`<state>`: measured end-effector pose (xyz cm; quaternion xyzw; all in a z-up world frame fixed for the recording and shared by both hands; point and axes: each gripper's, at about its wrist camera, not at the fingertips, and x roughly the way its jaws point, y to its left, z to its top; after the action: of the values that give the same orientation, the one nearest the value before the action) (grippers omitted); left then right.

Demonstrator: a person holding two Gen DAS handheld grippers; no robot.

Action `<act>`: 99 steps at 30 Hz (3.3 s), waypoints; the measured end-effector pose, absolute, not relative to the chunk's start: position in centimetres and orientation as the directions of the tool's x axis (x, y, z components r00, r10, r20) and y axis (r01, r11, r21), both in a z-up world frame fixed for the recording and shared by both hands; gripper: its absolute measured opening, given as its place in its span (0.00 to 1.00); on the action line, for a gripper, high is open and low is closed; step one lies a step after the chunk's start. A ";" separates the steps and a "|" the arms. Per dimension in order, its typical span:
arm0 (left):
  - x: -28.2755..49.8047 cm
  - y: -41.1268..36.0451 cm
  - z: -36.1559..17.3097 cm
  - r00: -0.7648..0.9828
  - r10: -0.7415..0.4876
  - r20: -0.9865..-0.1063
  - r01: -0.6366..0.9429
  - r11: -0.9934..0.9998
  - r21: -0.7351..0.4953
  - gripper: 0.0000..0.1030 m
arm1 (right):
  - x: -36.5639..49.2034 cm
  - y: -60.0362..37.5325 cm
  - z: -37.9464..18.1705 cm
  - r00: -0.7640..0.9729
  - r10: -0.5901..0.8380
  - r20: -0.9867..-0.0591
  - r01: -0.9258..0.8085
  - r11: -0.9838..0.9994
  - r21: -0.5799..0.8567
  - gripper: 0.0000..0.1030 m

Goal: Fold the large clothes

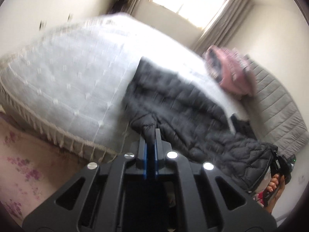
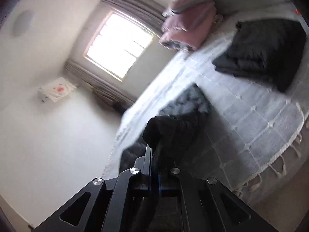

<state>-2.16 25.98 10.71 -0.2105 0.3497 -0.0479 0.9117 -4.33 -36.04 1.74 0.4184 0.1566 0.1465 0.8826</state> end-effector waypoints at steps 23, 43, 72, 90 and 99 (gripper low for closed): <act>13.9 25.2 12.2 0.797 -0.155 -0.583 -0.128 0.901 -0.414 0.07 | 6.2 -36.3 4.8 0.928 0.354 -0.114 -0.130 0.596 0.792 0.04; 29.3 24.1 3.2 0.572 -0.121 -0.811 -0.083 0.976 -0.203 0.55 | 24.3 -36.2 -1.2 0.812 0.048 -0.582 0.219 0.899 0.379 0.66; 31.2 17.6 8.5 0.728 0.107 -0.677 -0.096 0.994 0.054 0.05 | 27.5 -27.8 0.0 0.807 -0.261 -0.530 0.213 0.965 -0.151 0.04; 42.5 17.9 -1.1 0.569 0.292 -0.769 -0.240 0.953 0.184 0.05 | 39.0 -29.5 0.1 0.743 -0.250 -0.621 0.320 0.948 0.001 0.04; 43.0 17.0 -4.3 0.546 0.350 -0.761 -0.260 0.935 0.243 0.07 | 42.5 -29.6 -4.2 0.675 -0.281 -0.682 0.336 0.940 -0.055 0.07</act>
<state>42.99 17.03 -4.29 0.0506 0.4437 0.1737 0.8777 42.53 -29.58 -4.18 0.0372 0.3663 -0.1686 0.9144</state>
